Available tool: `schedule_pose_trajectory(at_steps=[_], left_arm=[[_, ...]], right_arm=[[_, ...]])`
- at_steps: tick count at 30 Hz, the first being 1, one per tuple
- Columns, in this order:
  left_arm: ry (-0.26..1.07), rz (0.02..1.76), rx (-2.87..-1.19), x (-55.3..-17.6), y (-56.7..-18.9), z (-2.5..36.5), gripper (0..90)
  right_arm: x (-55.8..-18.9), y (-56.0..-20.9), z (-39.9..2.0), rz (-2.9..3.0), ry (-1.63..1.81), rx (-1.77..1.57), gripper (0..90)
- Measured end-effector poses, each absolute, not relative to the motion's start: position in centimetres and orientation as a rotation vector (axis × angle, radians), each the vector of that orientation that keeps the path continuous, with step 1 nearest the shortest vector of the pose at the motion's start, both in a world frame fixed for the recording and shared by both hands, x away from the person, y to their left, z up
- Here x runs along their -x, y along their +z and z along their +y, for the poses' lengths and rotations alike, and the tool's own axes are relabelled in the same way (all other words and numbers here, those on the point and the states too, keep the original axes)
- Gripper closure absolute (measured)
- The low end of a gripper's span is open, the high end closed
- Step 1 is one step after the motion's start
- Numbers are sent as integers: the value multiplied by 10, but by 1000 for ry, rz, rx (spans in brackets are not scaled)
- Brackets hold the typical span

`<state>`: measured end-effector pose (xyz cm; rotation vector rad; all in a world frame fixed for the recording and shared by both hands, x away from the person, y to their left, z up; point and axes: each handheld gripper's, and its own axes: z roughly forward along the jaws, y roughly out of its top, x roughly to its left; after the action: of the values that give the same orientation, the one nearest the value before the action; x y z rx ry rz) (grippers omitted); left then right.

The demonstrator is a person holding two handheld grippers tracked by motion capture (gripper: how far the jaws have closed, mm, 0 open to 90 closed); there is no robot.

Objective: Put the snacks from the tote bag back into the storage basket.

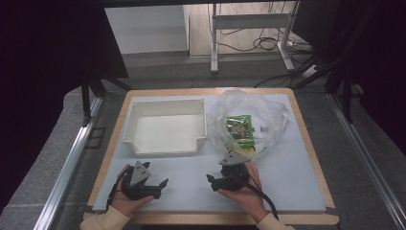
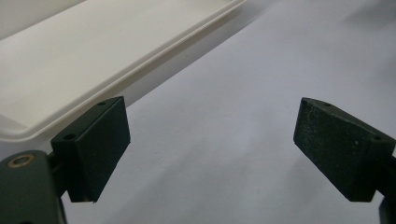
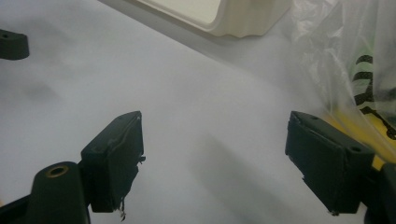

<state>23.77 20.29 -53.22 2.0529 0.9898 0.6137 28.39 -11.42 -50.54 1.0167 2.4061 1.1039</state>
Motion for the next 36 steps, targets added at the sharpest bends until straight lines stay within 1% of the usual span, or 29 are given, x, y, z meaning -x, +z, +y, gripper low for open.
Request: schedule_pose_trajectory(at_steps=[5,14,27,30,36], left_arm=[[618,987,-2061,-237,-533,203,106],[631,960,-2077,-234,-533,203,105],[598,963,-2087,-234,-533,203,105],[574,966,-2080,-235,-533,203,105],[575,969,-2069,-235,-531,202,107]], right_arm=[[-282,-505,-114,2422,1103,-988,224],[-283,-501,-115,2425,1123,-1011,226],[-282,-499,-114,2437,1133,-987,243],[-281,-498,-112,2435,1133,-988,243],[-278,-493,-115,2419,1134,-992,252]])
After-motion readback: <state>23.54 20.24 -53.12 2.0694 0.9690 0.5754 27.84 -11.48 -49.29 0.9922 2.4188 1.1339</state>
